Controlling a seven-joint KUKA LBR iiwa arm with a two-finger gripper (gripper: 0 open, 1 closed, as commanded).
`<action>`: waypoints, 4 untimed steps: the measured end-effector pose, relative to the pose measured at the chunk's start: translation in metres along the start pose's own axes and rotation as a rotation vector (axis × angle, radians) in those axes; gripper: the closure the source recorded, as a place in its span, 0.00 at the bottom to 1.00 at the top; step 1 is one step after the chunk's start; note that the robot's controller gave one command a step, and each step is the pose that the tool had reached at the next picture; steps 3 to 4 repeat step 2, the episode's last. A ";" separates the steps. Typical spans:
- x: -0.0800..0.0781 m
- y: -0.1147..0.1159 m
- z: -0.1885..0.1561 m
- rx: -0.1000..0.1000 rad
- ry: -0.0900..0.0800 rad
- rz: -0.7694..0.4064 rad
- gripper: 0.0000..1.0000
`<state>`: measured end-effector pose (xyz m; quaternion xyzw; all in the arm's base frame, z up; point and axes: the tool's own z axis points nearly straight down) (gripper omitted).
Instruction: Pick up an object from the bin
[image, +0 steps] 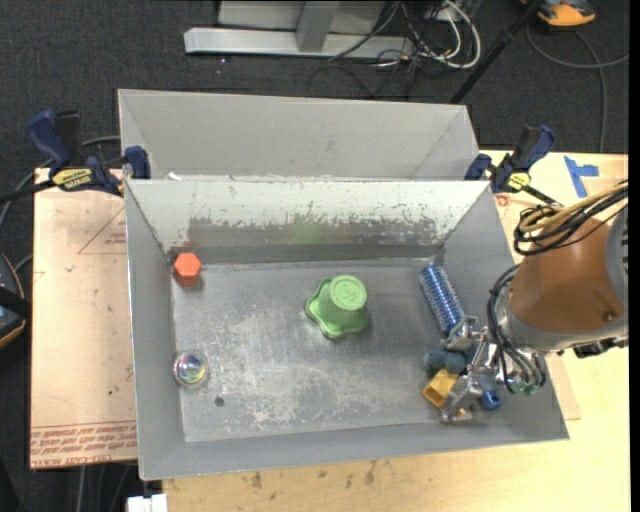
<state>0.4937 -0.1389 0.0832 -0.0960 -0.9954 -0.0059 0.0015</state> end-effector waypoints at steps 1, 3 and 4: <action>-0.001 -0.001 -0.001 0.003 -0.004 0.001 1.00; -0.003 0.011 -0.128 0.012 -0.015 -0.047 1.00; -0.003 0.011 -0.128 0.012 -0.015 -0.047 1.00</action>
Offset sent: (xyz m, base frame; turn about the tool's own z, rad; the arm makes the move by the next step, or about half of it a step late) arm 0.0000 0.0000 0.0000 0.0000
